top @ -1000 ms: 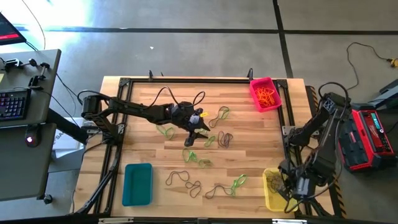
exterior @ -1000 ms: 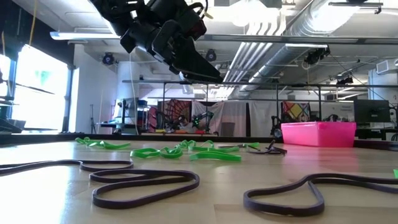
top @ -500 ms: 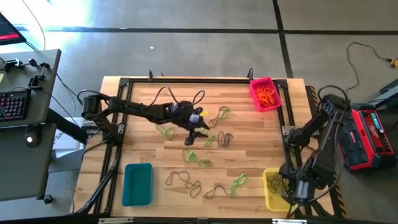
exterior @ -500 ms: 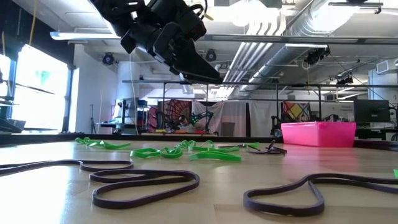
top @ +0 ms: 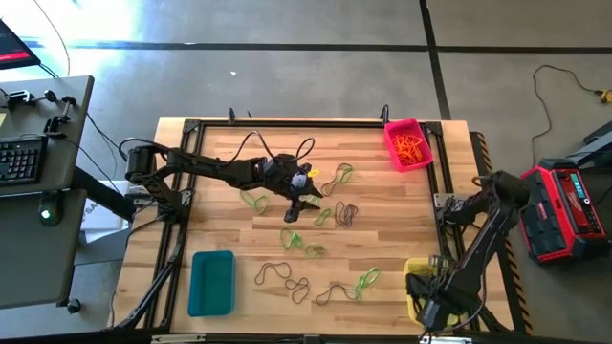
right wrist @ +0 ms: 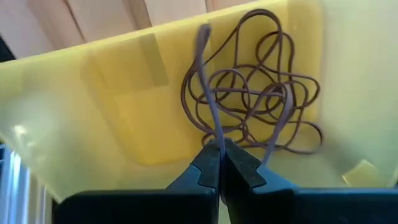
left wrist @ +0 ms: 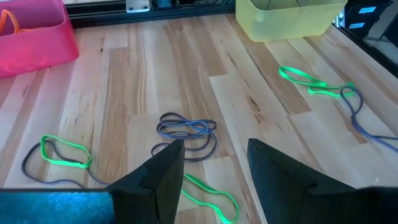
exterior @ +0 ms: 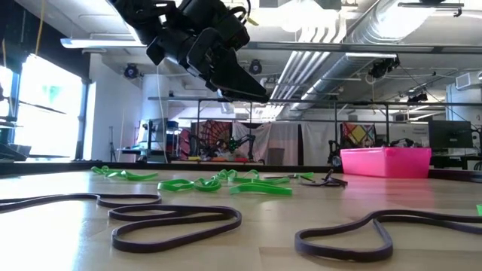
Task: Sort rubber bands into baskets
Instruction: Put the purple rubber band into the yellow bin
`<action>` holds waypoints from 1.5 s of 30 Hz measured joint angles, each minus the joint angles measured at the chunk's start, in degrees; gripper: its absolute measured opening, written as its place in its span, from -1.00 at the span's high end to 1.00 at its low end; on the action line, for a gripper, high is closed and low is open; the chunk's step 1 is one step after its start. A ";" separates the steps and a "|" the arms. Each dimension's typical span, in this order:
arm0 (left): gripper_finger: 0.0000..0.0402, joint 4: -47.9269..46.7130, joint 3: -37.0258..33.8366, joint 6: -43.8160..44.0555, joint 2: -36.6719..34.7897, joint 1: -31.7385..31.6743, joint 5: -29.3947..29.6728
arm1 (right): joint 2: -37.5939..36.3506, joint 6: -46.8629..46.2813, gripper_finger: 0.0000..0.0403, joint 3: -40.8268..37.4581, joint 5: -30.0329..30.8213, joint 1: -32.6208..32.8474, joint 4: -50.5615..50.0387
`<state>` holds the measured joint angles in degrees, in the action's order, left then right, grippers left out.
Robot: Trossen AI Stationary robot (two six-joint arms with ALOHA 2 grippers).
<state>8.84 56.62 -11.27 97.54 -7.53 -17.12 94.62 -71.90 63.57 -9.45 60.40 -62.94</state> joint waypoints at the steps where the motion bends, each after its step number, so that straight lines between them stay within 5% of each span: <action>1: 0.15 0.00 0.00 0.00 0.00 0.00 0.00 | 0.60 0.49 1.00 0.00 -0.03 -0.02 0.18; 10: 0.15 0.01 0.00 0.07 0.00 0.00 -0.04 | 1.61 -7.23 0.95 0.00 -0.82 -0.59 -0.50; 25: 0.15 -0.08 0.00 -0.84 0.00 0.00 -0.04 | 1.41 -9.25 0.35 0.00 -2.08 -2.66 -2.02; 34: 0.15 -1.77 -0.02 -1.10 0.00 0.00 -0.03 | 1.37 -11.67 0.55 0.09 -7.82 -0.99 -0.94; 41: 0.15 -2.12 -0.02 -1.11 0.00 -0.02 3.03 | -1.15 -12.93 0.96 0.11 -7.35 -1.42 -0.83; 45: 0.15 -2.67 -0.02 -1.01 0.00 -0.02 3.17 | -4.30 -13.63 0.96 0.11 -3.30 -1.53 -2.18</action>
<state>6.17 56.60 -12.27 97.54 -7.55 -13.96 90.32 -85.53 63.68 -12.75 58.87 -65.12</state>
